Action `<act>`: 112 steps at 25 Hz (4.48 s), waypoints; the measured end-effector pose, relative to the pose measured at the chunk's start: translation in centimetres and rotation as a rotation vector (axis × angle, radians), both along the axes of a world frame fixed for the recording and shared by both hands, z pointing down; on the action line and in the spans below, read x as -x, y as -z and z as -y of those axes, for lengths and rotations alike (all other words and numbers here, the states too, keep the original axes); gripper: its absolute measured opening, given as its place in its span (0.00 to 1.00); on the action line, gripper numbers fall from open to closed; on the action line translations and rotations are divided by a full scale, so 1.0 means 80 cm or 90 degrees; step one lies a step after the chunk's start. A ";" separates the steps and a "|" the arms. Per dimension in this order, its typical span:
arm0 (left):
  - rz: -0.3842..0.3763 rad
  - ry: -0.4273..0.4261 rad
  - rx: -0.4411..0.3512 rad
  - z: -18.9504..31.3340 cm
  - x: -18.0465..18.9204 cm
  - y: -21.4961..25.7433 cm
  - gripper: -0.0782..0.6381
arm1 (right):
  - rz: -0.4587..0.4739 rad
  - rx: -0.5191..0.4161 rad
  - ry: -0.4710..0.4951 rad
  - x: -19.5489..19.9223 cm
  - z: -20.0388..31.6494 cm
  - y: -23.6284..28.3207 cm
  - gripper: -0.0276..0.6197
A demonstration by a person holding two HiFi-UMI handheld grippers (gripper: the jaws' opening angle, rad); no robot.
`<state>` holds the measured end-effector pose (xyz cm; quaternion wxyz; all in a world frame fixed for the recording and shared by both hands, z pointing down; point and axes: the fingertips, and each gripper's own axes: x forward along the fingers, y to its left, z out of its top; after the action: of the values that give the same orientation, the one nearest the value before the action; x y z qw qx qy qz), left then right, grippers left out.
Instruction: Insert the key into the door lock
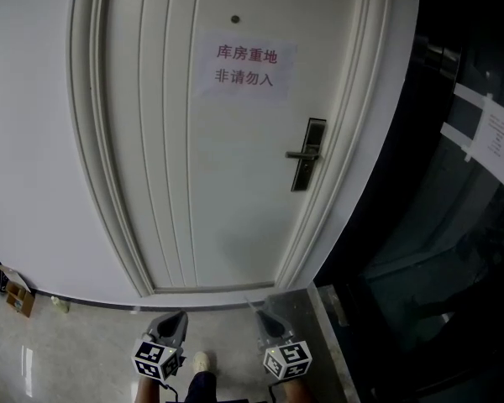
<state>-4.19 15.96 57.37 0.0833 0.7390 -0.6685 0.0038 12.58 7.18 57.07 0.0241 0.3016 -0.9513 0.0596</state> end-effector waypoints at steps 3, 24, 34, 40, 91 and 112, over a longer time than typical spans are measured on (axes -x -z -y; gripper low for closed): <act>-0.001 -0.009 -0.006 0.037 0.025 0.005 0.11 | -0.001 -0.005 -0.008 0.024 0.031 0.004 0.06; 0.005 -0.163 -0.006 0.293 0.104 0.028 0.11 | -0.004 -0.011 -0.172 0.077 0.240 0.029 0.06; 0.017 -0.267 -0.014 0.373 0.076 0.030 0.11 | -0.008 -0.042 -0.284 0.036 0.291 0.039 0.06; 0.017 -0.298 -0.016 0.392 0.070 0.027 0.11 | -0.049 -0.108 -0.329 0.010 0.315 0.069 0.06; -0.024 -0.280 0.004 0.528 0.077 0.004 0.11 | -0.567 -0.472 -0.292 -0.001 0.592 0.184 0.06; -0.030 -0.263 0.004 0.544 0.080 0.000 0.11 | -0.613 -0.500 -0.268 0.009 0.624 0.181 0.06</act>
<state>-10.61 -27.57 57.38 0.0984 0.8599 -0.5009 0.0057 11.82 -42.70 42.61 0.3230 0.4607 -0.7057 -0.4307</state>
